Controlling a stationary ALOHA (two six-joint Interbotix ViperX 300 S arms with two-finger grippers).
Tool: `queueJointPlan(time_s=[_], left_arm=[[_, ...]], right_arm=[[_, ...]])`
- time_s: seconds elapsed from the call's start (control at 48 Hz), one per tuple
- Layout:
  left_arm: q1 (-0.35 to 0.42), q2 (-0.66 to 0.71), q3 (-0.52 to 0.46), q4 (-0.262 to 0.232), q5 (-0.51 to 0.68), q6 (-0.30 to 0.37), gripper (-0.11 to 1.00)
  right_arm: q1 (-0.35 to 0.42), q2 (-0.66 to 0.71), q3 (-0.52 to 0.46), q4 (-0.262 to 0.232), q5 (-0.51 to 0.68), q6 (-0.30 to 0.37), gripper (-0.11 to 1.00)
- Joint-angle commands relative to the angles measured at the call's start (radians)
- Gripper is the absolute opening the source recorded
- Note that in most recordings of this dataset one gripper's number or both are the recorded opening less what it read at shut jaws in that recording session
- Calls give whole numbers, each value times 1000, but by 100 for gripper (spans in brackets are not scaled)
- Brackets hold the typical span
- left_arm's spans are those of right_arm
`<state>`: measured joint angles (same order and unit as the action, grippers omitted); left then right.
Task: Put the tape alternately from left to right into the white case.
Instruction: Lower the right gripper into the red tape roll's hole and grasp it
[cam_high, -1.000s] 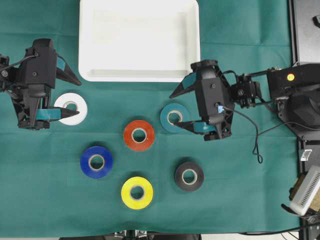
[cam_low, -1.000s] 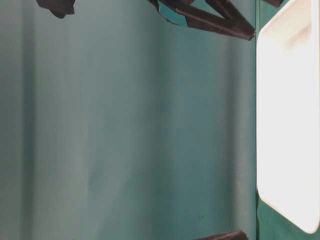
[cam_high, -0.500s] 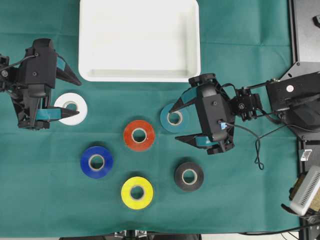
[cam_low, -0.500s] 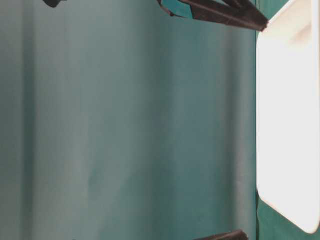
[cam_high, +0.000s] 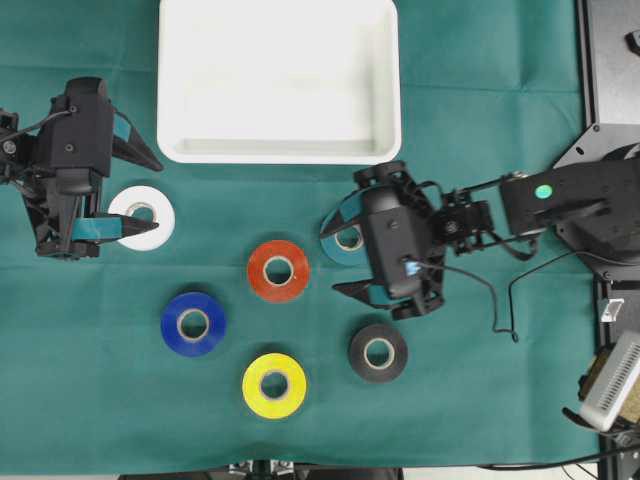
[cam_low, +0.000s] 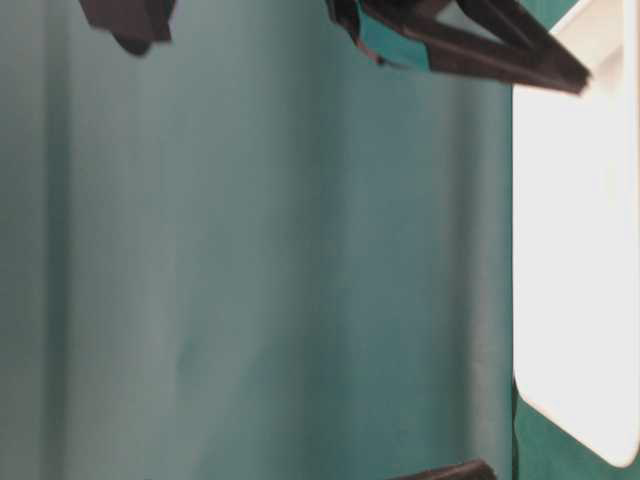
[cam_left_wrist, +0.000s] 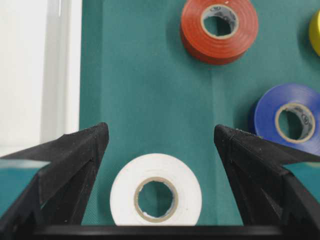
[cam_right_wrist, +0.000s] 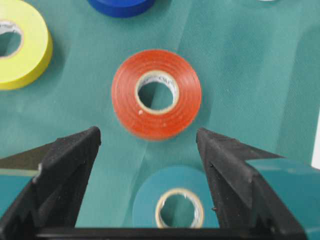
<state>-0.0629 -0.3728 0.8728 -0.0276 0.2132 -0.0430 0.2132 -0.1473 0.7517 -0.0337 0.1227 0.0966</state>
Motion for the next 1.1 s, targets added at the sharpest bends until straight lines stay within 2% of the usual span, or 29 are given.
queueJointPlan(time_s=[0.0, 0.396, 1.083], left_arm=[[-3, -8, -12, -2, -3, -2, 64], [-2, -8, -9, -2, -3, -2, 64], [-2, -9, -2, -2, -3, -2, 64]], right_arm=[[8, 18, -48, -3, -2, -2, 82], [17, 140, -144, -3, 86, -2, 82], [32, 273, -239, -3, 89, 2, 82]])
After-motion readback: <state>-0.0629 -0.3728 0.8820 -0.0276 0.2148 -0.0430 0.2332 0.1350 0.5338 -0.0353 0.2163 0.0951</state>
